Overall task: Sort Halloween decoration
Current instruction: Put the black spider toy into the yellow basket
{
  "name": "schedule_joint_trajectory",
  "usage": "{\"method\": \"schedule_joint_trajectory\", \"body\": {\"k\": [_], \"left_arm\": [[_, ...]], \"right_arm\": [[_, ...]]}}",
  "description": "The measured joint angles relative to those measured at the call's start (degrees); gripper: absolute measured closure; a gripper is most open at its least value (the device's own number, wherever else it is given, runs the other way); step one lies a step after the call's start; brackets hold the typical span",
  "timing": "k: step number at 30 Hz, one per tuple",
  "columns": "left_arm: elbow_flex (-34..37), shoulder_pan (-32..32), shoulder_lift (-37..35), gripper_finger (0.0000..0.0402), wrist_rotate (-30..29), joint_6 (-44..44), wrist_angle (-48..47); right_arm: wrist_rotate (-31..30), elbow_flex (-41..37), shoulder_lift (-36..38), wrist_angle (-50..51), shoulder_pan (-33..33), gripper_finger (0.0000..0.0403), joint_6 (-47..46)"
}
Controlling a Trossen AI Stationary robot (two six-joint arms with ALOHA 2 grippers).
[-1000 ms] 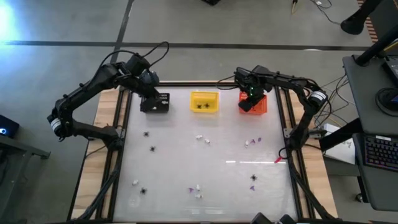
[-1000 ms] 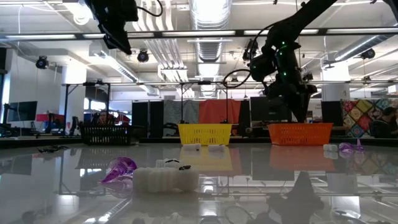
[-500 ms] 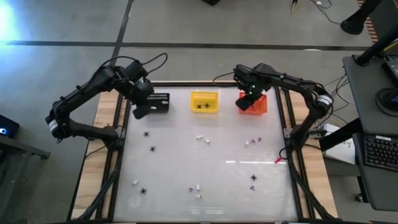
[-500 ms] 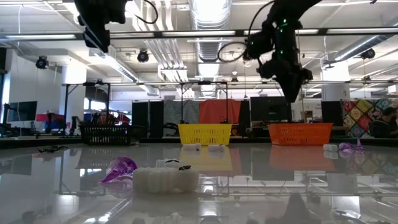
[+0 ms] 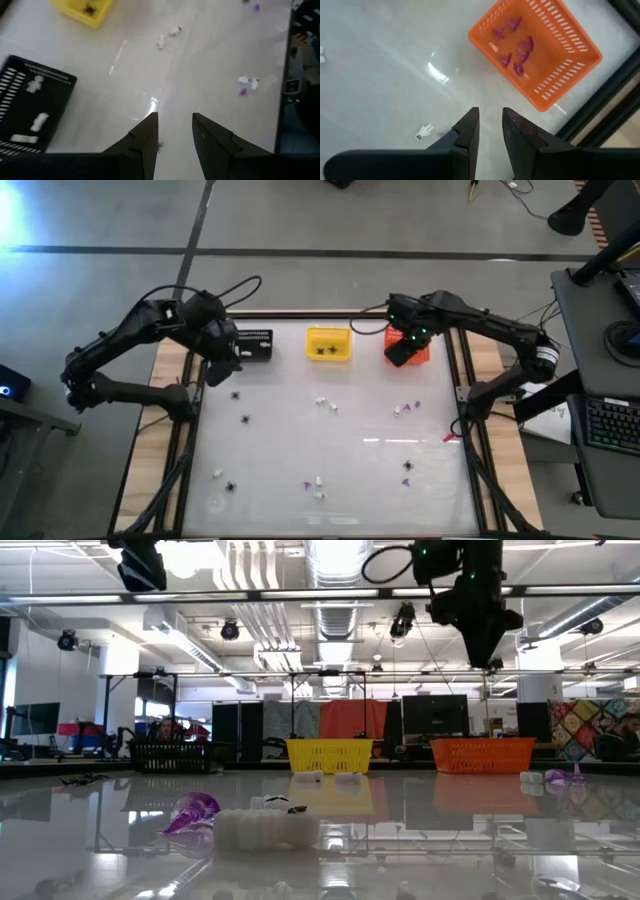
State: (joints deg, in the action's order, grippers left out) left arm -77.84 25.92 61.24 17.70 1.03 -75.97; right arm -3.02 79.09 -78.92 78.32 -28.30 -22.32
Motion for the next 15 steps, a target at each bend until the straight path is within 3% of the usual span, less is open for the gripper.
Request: {"method": "schedule_joint_trajectory", "body": {"k": [15], "left_arm": [[0.0,-0.81,-1.56,0.0299,-1.72,-0.06,-1.94]], "right_arm": [[-0.97,-0.79,-0.06,3.74,9.27,0.0326,-11.92]]}}
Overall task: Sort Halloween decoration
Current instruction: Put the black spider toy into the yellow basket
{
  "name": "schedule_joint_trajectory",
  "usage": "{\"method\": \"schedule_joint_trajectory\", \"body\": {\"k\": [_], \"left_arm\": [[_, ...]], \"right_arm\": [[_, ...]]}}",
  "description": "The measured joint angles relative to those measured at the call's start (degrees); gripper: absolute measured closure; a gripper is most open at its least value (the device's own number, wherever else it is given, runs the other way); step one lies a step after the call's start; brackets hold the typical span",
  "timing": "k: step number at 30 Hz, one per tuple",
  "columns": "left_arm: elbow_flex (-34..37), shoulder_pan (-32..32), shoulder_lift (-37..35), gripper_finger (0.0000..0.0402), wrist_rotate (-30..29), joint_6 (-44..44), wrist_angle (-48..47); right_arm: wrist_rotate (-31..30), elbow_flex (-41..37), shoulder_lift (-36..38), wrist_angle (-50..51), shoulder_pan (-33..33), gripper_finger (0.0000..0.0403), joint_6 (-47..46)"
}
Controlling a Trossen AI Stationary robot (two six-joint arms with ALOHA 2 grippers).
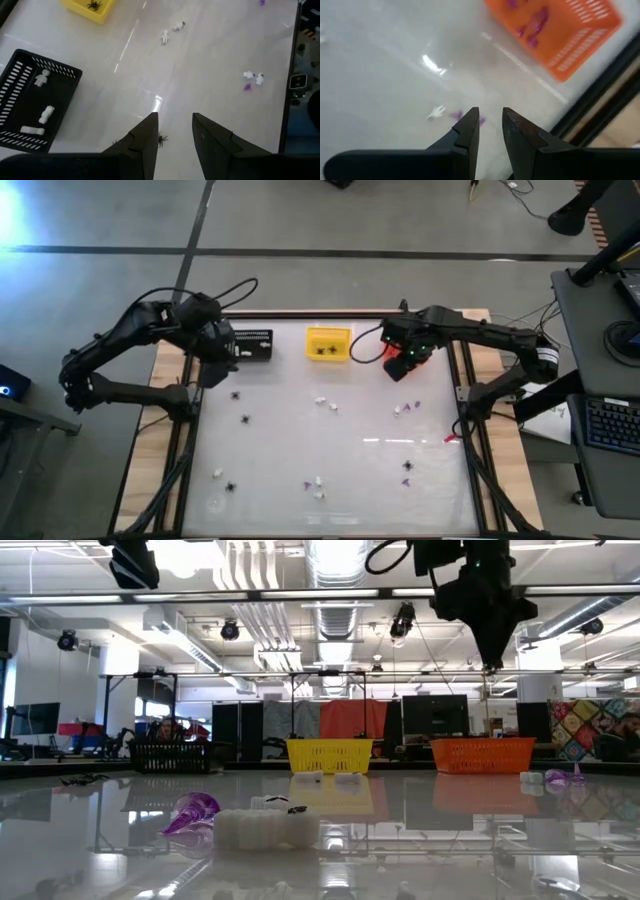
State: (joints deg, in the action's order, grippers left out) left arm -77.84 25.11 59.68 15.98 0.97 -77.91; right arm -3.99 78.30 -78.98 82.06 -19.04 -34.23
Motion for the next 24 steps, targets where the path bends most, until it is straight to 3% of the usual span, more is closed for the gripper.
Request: {"method": "schedule_joint_trajectory", "body": {"k": [3,18,24], "left_arm": [[0.0,-0.48,-1.02,0.0299,0.67,-0.04,-0.45],[0.0,-2.45,-7.3,0.0299,3.05,2.55,-0.68],[0.0,-2.43,-8.5,0.0299,3.05,-0.57,-1.07]], "right_arm": [[4.38,0.0,0.09,0.04,1.21,0.0326,-2.53],[3.98,0.0,-3.32,-0.06,12.99,0.0326,-11.32],[4.45,0.0,-4.37,0.07,16.18,0.0326,-14.98]]}}
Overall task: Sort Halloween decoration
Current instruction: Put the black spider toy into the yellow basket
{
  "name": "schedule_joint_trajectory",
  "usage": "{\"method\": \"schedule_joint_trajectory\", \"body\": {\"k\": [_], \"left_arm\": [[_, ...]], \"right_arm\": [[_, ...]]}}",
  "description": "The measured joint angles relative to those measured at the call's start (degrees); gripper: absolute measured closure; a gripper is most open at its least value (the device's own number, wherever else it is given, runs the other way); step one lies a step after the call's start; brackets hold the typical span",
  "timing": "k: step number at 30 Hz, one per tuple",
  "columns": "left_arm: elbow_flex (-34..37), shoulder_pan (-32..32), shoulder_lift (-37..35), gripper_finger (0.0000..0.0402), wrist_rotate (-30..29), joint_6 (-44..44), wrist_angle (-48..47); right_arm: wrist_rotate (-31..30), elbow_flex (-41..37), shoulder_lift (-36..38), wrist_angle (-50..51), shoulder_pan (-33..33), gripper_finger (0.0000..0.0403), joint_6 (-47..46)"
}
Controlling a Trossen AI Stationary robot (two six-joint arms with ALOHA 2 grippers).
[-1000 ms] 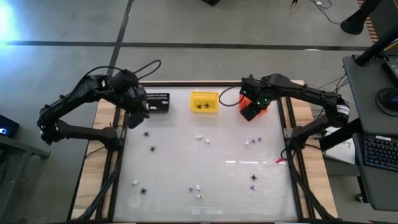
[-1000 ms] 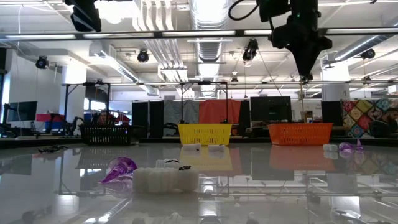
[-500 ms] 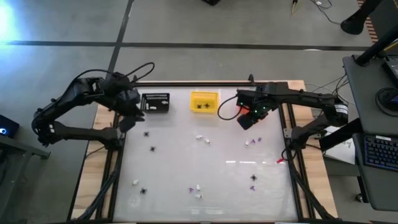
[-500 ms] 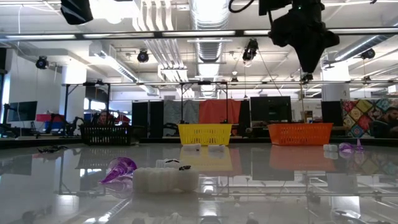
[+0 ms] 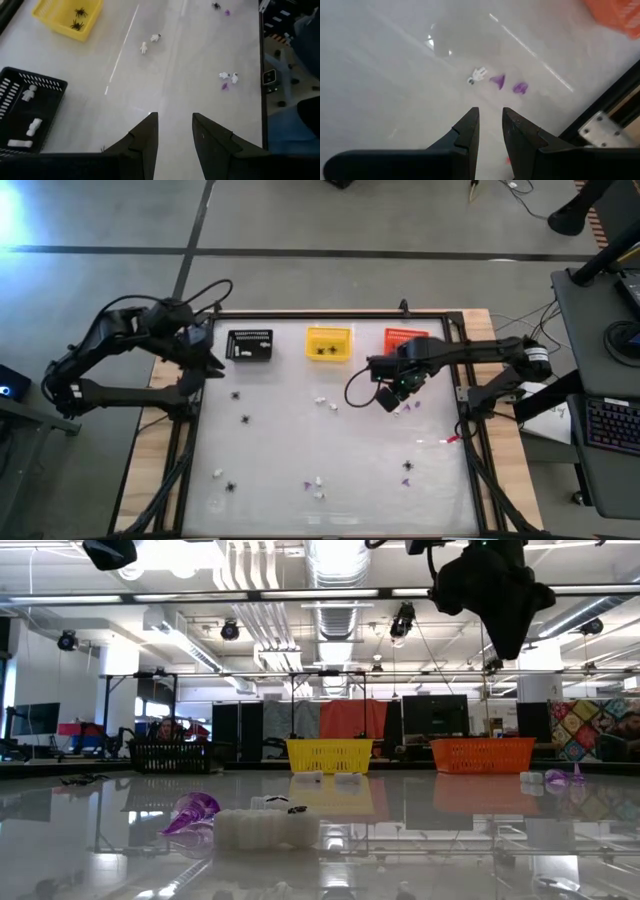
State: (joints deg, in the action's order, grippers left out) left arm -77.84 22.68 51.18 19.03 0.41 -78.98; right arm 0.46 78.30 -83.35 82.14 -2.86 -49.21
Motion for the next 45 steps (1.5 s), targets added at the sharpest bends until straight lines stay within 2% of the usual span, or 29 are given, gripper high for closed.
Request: {"method": "schedule_joint_trajectory", "body": {"k": [3,8,35,45], "left_arm": [[0.0,0.0,-0.28,0.0299,0.0,-0.36,0.0],[0.0,0.02,-0.62,0.0299,-0.02,-1.38,-0.02],[0.0,0.02,-0.92,0.0299,-0.46,0.13,0.03],[0.0,0.02,-0.94,0.0299,-0.46,0.35,0.04]], "right_arm": [[2.59,0.0,0.0,-0.14,0.15,0.0326,-3.93],[6.02,0.0,0.15,-0.21,0.13,0.0326,-4.94],[5.83,0.02,-0.13,-3.61,0.09,0.0326,-4.3],[6.36,0.01,-0.13,-3.41,0.09,0.0326,-7.5]]}}
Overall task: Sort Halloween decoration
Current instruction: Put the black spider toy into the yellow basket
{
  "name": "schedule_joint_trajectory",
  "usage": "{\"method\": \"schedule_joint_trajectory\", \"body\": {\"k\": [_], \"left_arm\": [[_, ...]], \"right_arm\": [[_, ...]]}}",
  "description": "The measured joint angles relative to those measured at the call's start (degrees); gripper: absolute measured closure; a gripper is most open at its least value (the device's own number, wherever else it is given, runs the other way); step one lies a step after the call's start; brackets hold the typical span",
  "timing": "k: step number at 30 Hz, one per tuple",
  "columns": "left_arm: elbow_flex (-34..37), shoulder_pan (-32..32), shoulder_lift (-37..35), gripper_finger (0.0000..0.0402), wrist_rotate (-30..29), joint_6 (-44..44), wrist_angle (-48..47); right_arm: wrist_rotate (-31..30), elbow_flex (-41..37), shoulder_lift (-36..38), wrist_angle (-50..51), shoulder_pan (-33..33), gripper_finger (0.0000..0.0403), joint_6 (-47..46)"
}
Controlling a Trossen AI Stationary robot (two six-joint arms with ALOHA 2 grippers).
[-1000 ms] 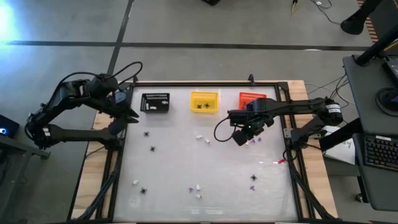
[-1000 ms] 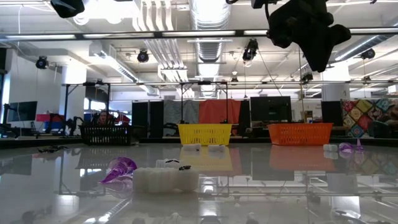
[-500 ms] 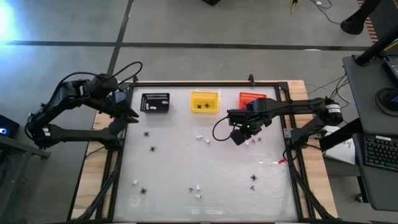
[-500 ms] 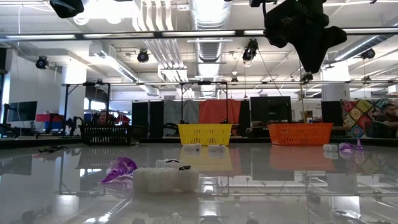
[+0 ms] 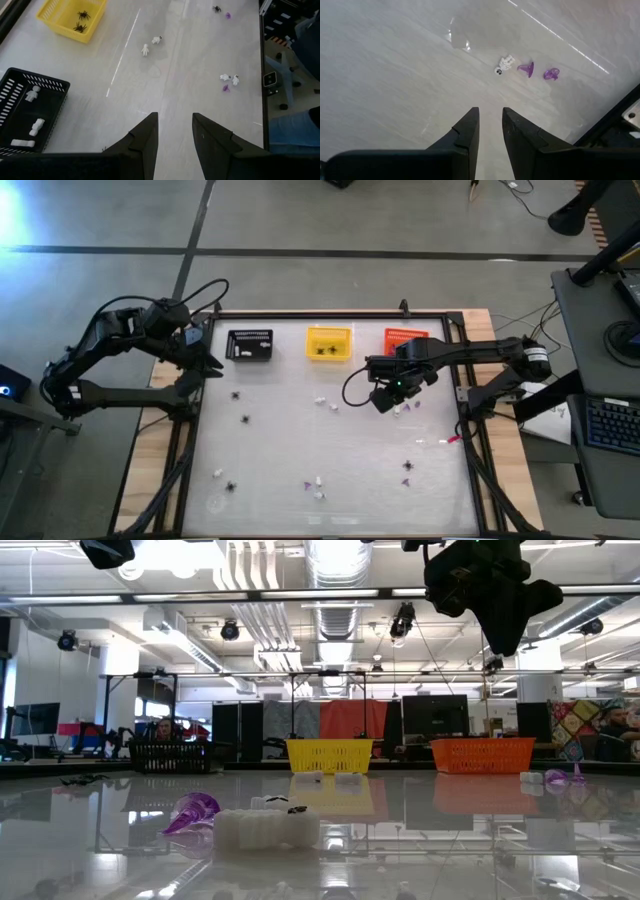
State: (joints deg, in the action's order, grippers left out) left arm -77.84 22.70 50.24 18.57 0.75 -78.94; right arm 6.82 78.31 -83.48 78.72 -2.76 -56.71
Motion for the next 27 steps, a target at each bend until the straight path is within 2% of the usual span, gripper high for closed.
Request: {"method": "schedule_joint_trajectory", "body": {"k": [18,20,24,27], "left_arm": [[0.0,0.0,-0.11,0.0299,0.0,0.0,0.0],[0.0,0.0,-0.11,0.0299,0.0,0.0,0.0],[0.0,0.0,-0.11,0.0299,0.0,0.0,0.0],[0.0,0.0,-0.11,0.0299,0.0,-0.24,0.0]], "right_arm": [[1.12,0.01,0.02,0.72,0.0,0.0316,-3.36],[0.91,0.01,0.02,0.76,0.0,0.0296,-3.25],[0.17,0.01,0.02,1.67,0.0,0.0232,-1.93],[-3.35,0.01,0.02,2.35,0.0,0.0188,3.1]]}}
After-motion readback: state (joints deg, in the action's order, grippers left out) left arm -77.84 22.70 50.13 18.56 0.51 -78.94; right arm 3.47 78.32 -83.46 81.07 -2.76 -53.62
